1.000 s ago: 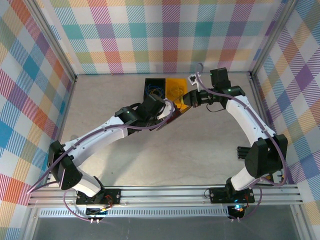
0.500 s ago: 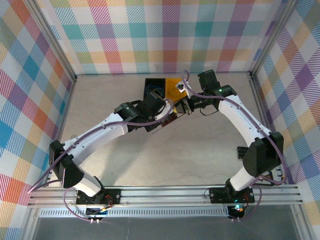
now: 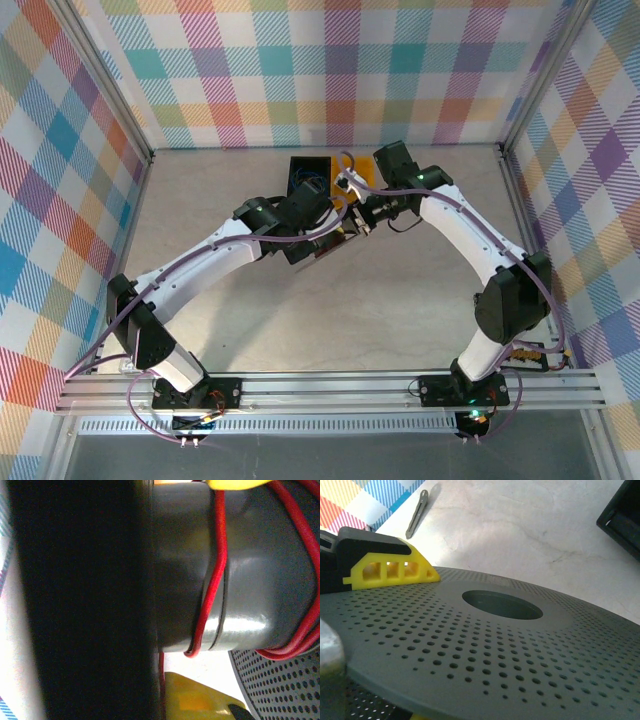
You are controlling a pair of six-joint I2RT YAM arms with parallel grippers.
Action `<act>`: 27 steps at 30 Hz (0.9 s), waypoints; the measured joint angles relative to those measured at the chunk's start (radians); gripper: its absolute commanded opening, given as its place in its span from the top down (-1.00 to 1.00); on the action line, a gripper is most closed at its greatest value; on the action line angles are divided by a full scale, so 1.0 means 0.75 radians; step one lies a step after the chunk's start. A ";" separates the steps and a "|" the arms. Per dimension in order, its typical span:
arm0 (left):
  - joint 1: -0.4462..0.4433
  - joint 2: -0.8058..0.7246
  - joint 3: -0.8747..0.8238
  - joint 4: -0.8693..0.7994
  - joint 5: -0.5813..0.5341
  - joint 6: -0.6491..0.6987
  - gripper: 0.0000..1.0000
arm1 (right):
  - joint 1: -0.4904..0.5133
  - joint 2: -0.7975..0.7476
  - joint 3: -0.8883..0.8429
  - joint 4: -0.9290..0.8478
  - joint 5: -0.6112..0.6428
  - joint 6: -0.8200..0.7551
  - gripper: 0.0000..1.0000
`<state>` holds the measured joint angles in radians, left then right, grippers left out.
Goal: Wrap the cables
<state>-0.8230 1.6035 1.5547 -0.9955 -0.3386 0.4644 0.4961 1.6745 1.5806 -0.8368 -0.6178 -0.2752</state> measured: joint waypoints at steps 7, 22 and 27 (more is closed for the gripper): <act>0.005 -0.027 -0.046 0.058 -0.017 -0.021 1.00 | -0.001 -0.005 0.002 0.012 0.058 0.017 0.95; 0.027 -0.015 -0.336 0.185 -0.359 0.054 1.00 | -0.255 -0.447 0.038 0.210 -0.197 0.234 -0.94; 0.019 -0.112 -0.420 0.336 -0.450 0.138 1.00 | -0.364 -0.431 -0.077 0.220 -0.210 0.385 -0.98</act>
<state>-0.8085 1.5192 1.2396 -0.7437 -0.6762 0.5682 0.2230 1.3514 1.5230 -0.6720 -0.7750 0.0132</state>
